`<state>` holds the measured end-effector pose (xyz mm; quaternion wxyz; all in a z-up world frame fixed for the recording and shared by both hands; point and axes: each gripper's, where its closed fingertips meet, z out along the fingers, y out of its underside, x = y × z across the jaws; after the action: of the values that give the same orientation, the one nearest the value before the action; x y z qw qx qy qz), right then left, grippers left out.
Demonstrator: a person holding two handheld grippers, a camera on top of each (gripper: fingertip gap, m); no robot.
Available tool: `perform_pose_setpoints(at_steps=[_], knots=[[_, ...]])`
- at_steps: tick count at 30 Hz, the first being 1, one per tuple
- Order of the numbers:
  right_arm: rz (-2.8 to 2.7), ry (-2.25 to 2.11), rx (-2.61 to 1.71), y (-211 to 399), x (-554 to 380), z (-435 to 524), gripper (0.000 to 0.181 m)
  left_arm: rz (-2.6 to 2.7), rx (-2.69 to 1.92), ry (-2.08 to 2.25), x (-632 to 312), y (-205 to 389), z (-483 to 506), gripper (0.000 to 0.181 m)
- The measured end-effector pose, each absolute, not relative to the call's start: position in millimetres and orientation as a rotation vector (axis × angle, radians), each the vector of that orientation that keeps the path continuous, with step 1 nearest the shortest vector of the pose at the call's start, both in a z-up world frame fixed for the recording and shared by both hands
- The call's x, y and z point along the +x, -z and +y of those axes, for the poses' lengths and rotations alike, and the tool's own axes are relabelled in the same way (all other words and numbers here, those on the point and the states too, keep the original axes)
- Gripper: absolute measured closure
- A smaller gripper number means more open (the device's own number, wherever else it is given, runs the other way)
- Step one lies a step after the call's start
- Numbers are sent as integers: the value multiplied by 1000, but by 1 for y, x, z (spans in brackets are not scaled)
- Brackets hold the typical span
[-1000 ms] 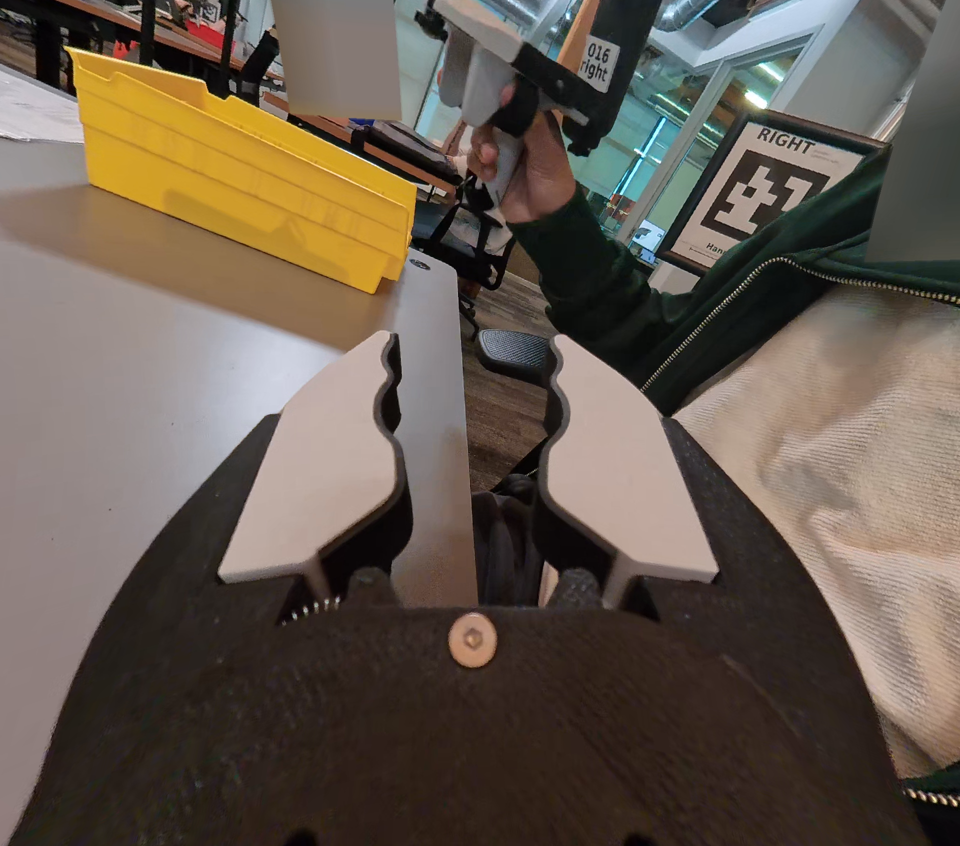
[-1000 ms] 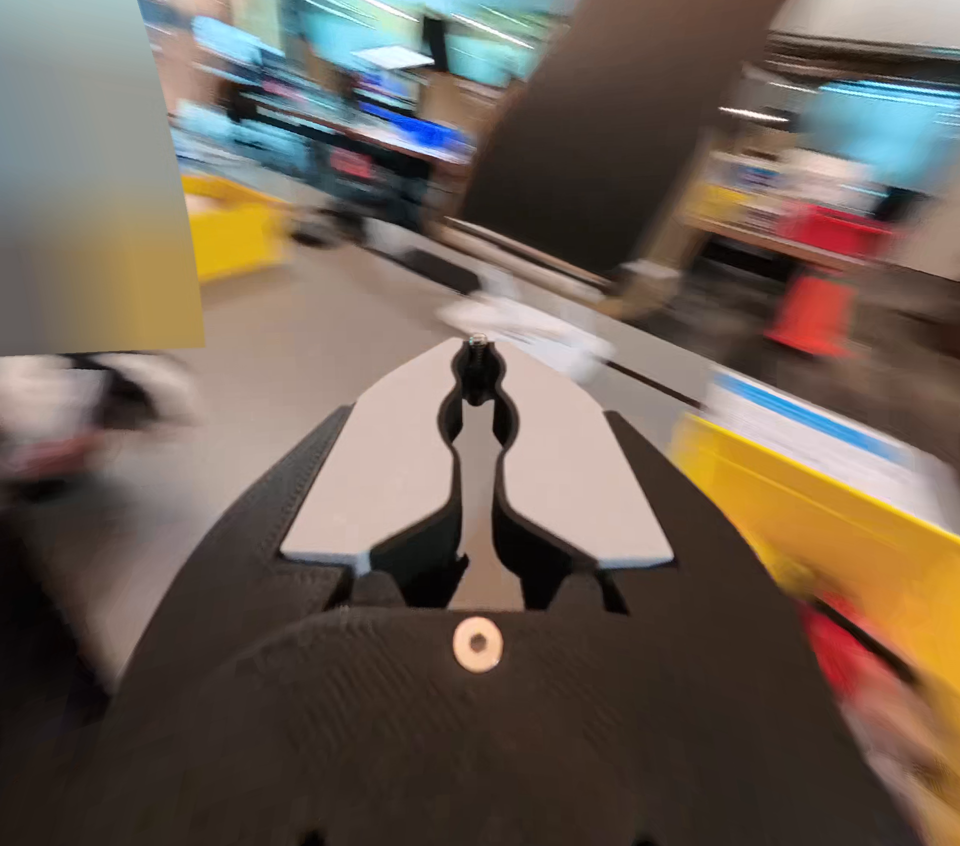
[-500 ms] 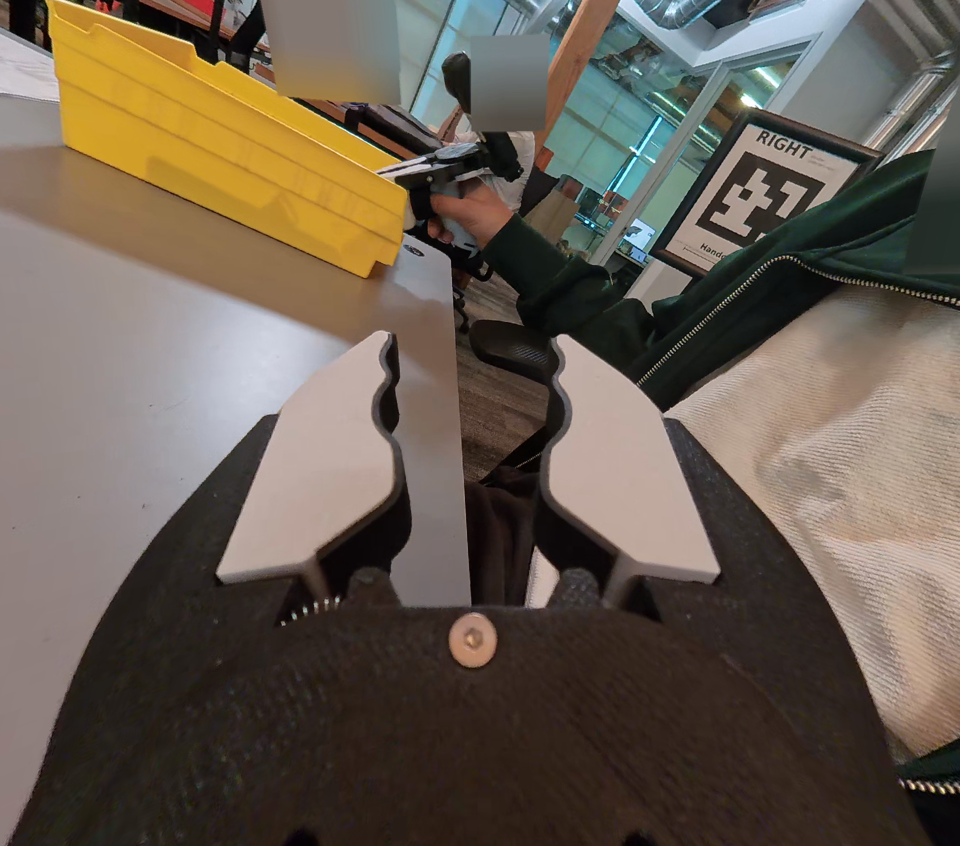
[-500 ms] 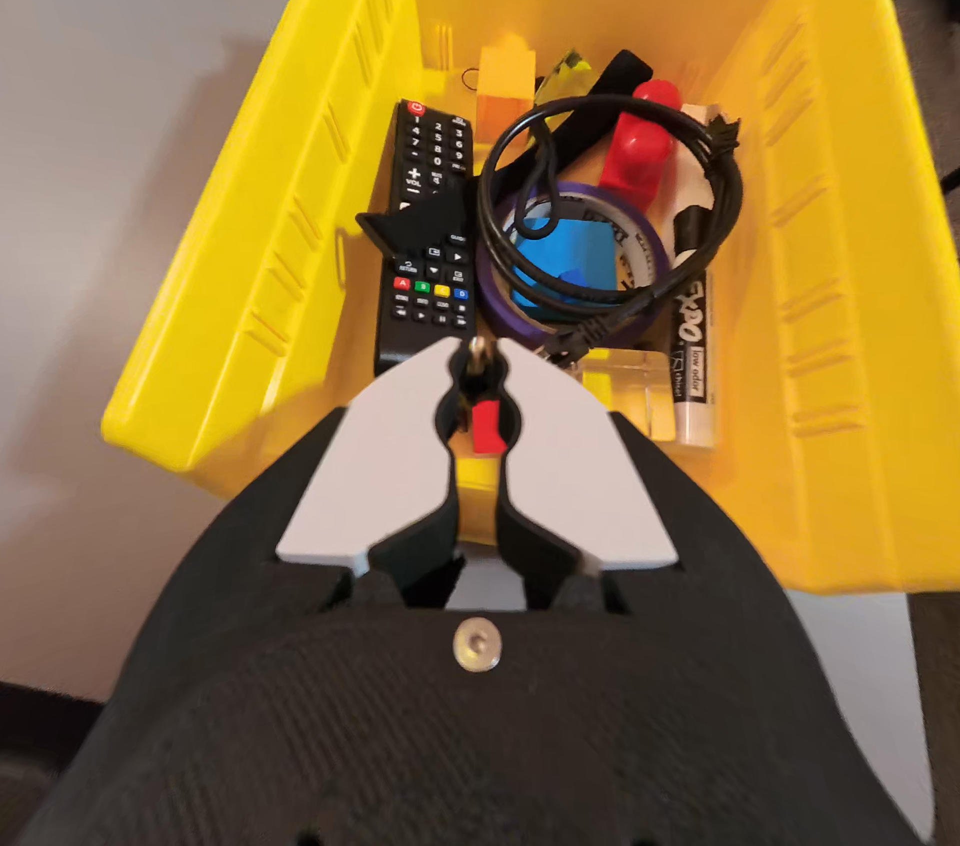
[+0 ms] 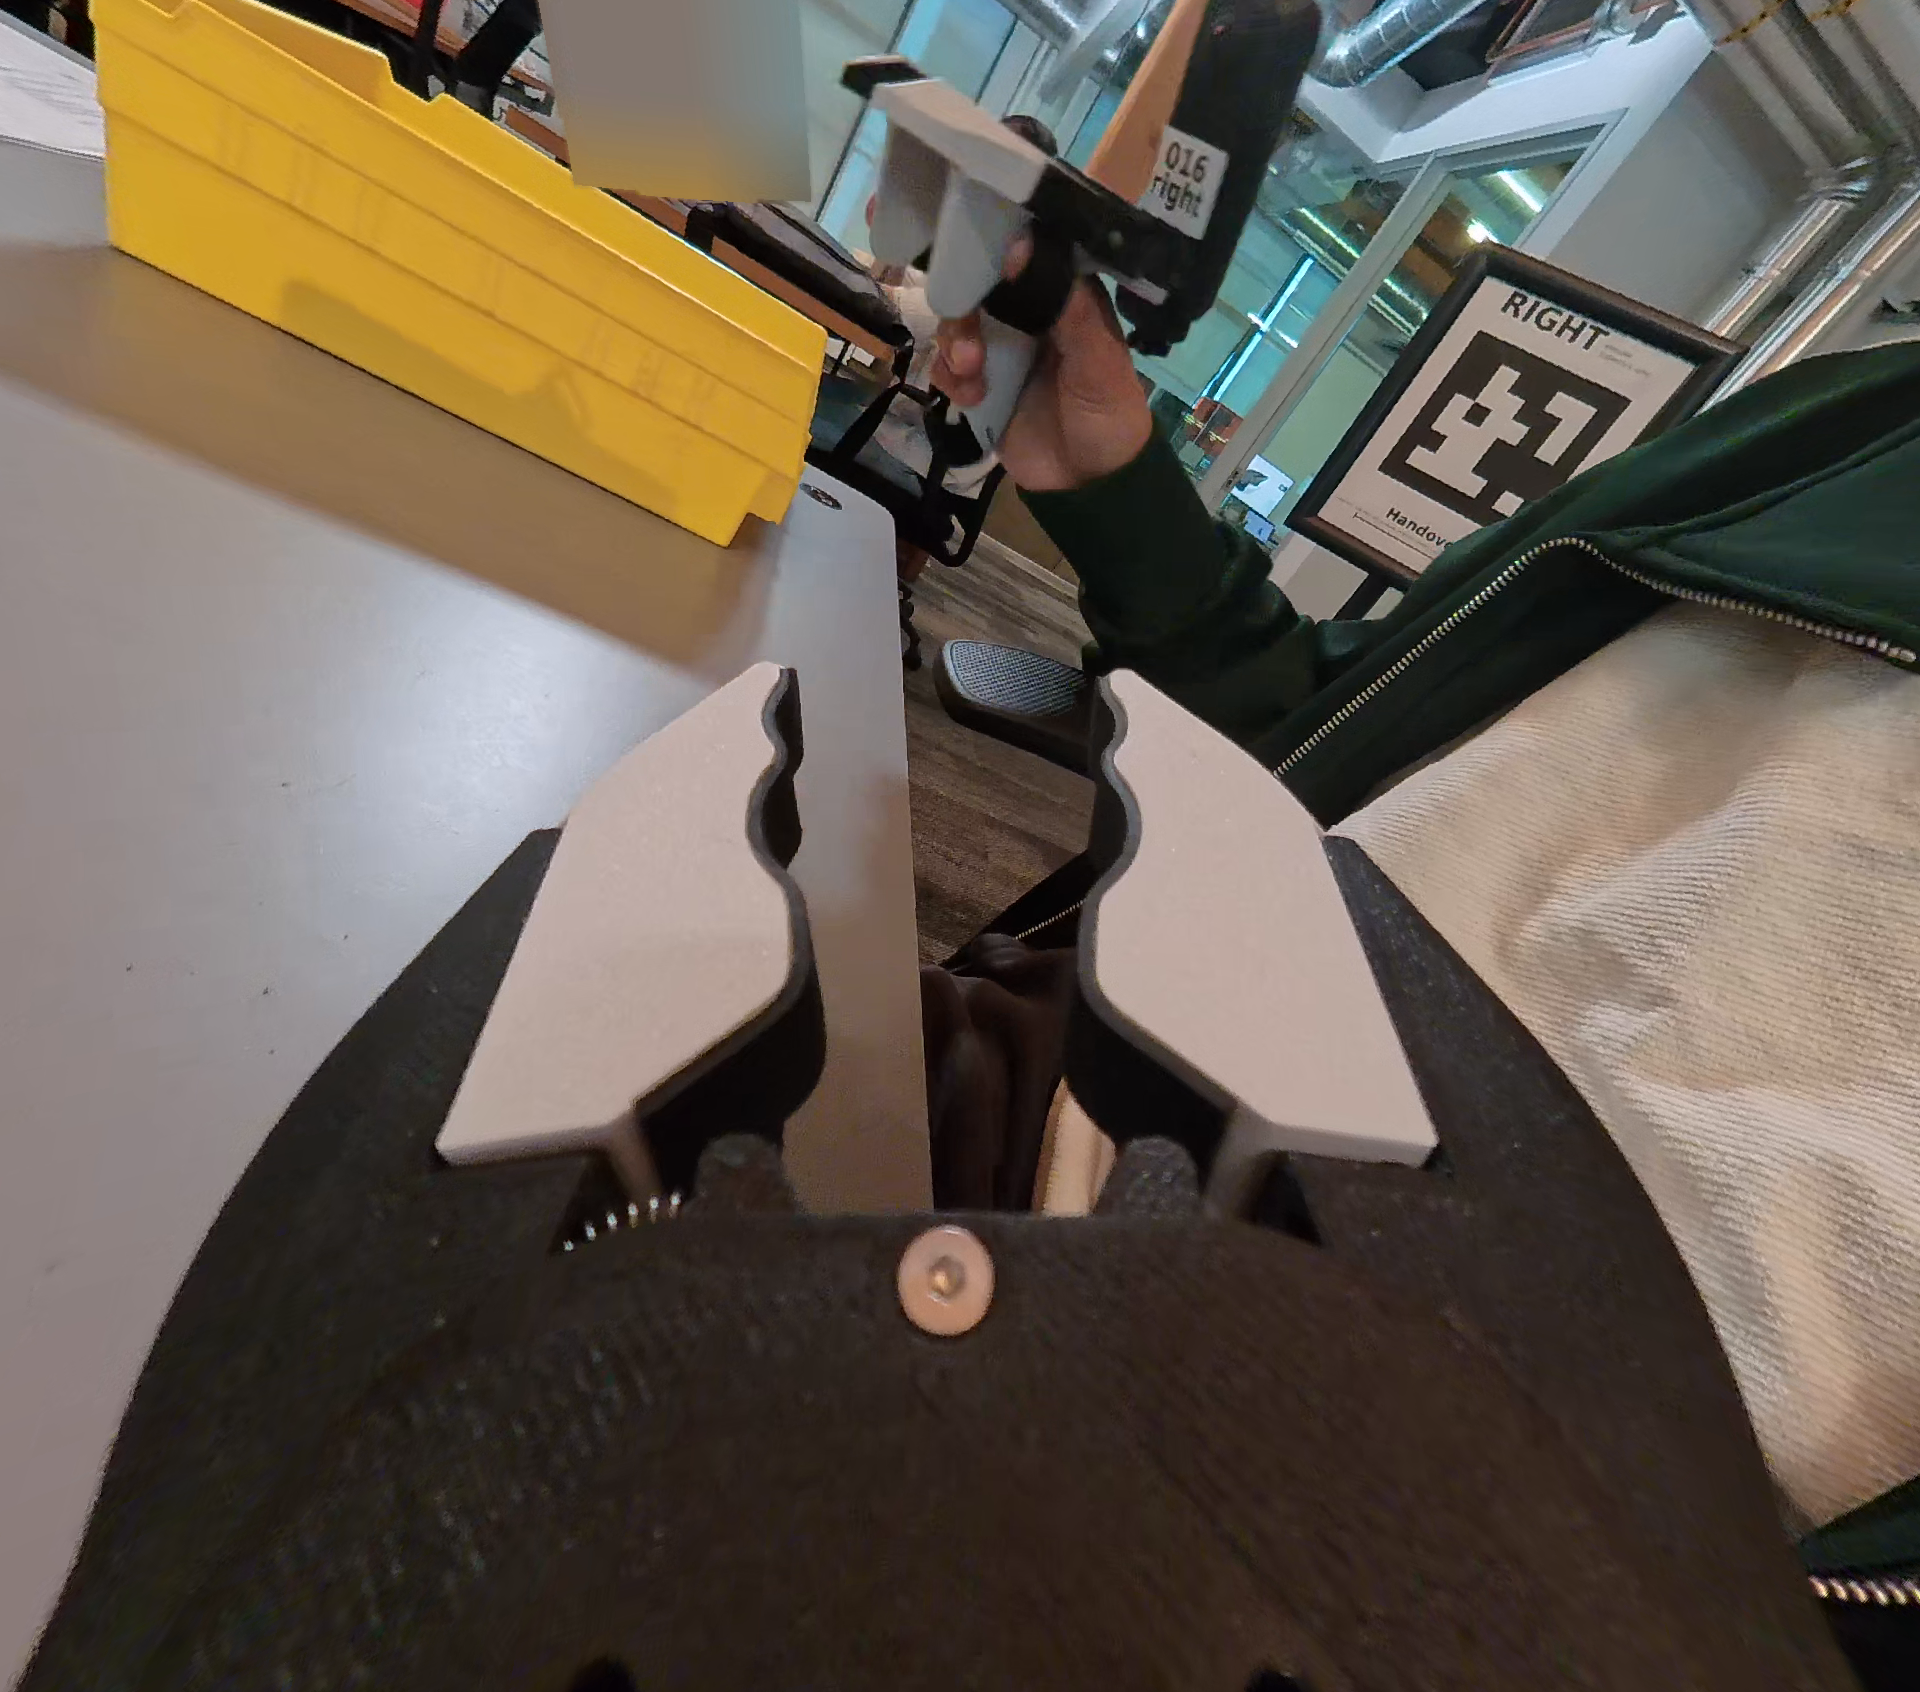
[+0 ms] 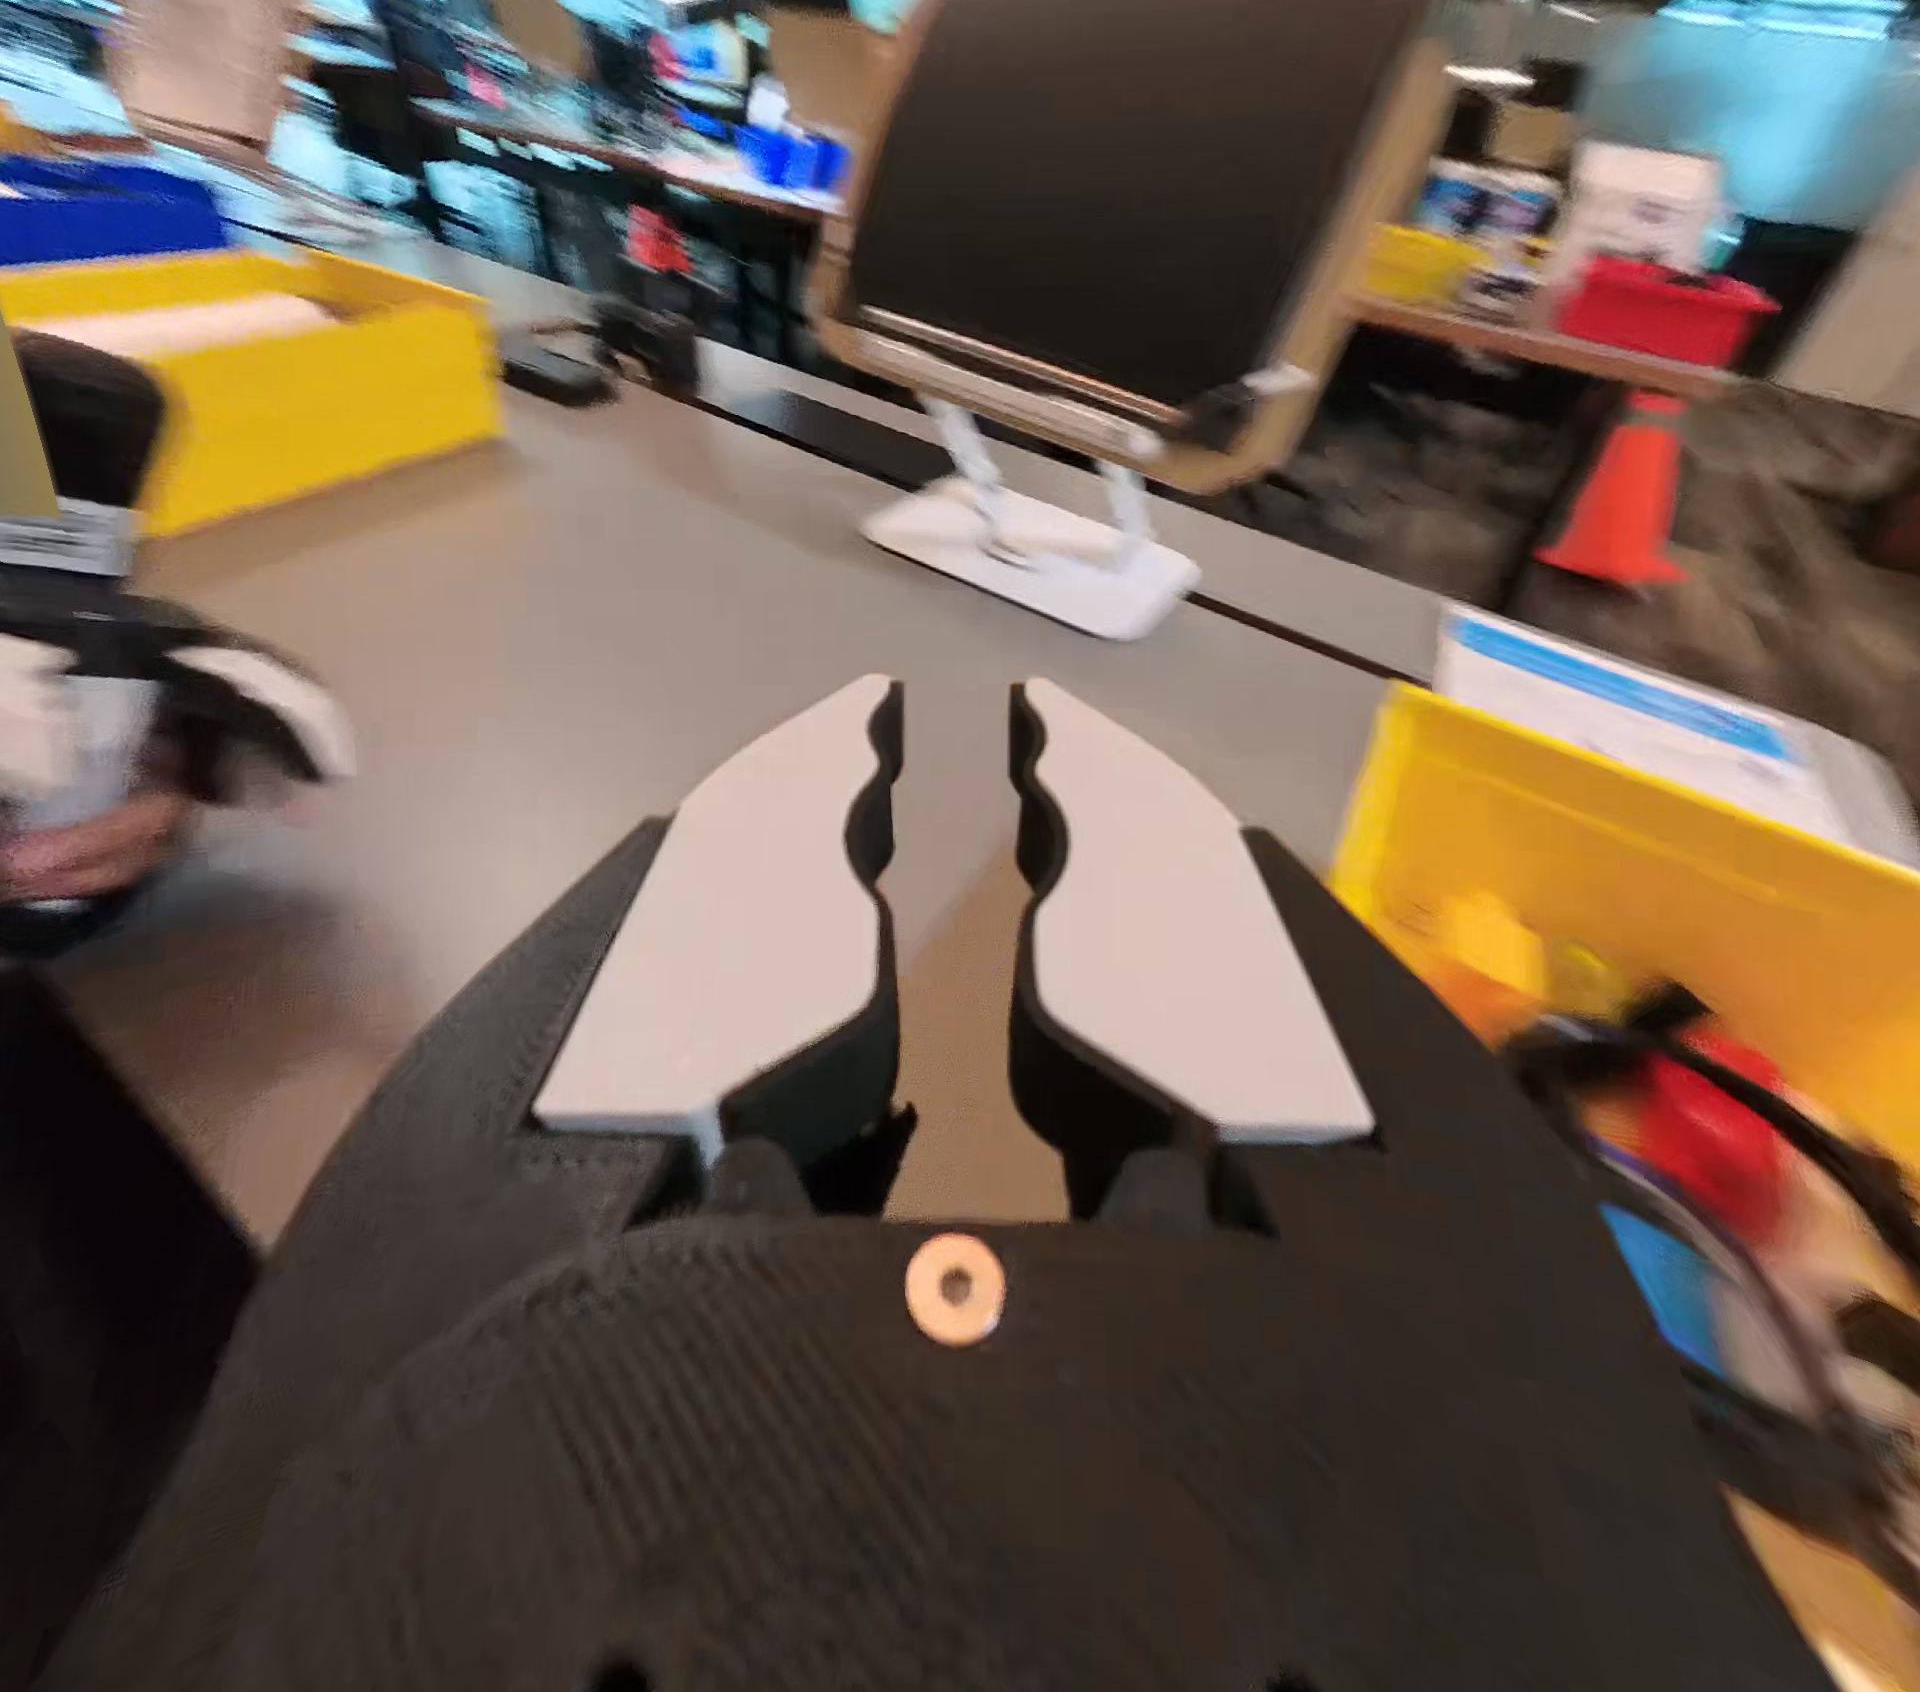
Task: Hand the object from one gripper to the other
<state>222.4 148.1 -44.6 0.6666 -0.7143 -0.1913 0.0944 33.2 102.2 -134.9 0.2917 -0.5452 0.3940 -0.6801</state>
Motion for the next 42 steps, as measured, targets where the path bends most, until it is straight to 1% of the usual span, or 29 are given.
perform_pose_setpoints(at_steps=[2,4,7,8,10,13,17,19,22,25,26,28,29,31,36,39,40,42], knots=[[-539,-364,-1564,51,166,143,162,1048,-1456,1808,33,135,103,128],[-623,-492,-1567,71,119,138,162,1035,-1460,1782,33,135,105,126],[-698,-621,-1625,113,77,136,161,1027,-1470,1738,29,135,111,125],[-716,-659,-1652,126,69,136,161,1039,-1487,1737,27,136,111,127],[-735,-714,-1717,145,63,140,159,1106,-1530,1769,24,141,106,142],[-685,-704,-1737,149,76,154,153,1158,-1567,1711,21,151,111,146],[-595,-798,-1730,145,88,155,144,1127,-1549,1682,16,148,121,151],[-570,-854,-1722,144,87,153,138,1108,-1556,1702,14,148,124,160],[-603,-865,-1723,146,81,151,132,1084,-1561,1746,12,147,127,180],[-665,-832,-1726,151,72,149,122,1070,-1560,1761,11,147,129,180],[-682,-816,-1729,153,70,148,117,1073,-1545,1758,11,145,129,180],[-709,-780,-1735,158,67,148,100,1099,-1523,1711,9,145,129,180],[-721,-766,-1739,160,66,147,96,1118,-1515,1674,8,145,130,180],[-736,-749,-1735,160,64,146,93,1138,-1504,1604,4,144,133,179],[-740,-698,-1718,158,67,146,92,1038,-1503,1640,-7,118,139,178],[-737,-693,-1716,157,68,147,96,1005,-1508,1542,-16,112,148,178],[-740,-692,-1717,157,68,146,101,996,-1510,1506,-19,111,151,178],[-746,-657,-1696,150,72,146,125,964,-1495,1472,-26,105,158,178]])
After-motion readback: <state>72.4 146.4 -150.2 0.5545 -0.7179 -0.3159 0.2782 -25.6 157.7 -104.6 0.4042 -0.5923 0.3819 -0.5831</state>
